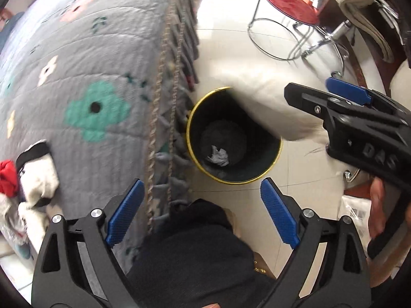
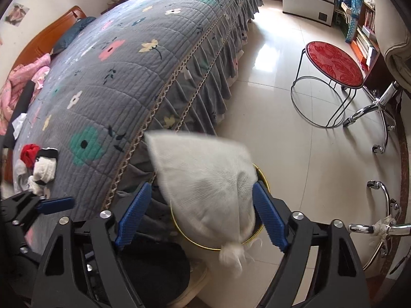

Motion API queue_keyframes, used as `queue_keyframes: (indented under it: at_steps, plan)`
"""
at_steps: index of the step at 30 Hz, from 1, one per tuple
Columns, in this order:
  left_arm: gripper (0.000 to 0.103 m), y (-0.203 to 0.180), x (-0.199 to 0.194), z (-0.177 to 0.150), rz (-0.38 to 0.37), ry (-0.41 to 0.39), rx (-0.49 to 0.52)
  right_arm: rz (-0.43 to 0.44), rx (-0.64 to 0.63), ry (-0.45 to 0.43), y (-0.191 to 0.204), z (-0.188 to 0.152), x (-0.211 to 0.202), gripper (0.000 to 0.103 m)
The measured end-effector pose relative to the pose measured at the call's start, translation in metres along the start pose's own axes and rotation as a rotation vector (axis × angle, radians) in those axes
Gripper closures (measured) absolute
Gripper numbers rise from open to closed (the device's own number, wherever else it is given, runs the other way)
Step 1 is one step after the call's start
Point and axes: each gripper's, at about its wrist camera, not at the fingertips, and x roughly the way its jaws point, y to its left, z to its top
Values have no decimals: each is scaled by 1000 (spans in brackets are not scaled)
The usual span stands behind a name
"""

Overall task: Collect trash
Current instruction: 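Open the left tool to drop the paper while the right tool drops the bag into the bin, then move both tools back over the bed toward the grey and white socks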

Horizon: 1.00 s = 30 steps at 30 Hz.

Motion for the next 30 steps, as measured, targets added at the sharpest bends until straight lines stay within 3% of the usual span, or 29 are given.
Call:
queue_keyframes:
  at_steps: [5,19,30]
  plan:
    - [13,12,-10,-9,27,-27,-19,4,-18,8,6,0,0,15]
    - [13,34,-39,-42,60,-92,-102,-71,-268,-32,61,-10,-26,15]
    - [13,70,-54,-80,109,-101,-250,-13,-476,-48,126,-20,-32,15]
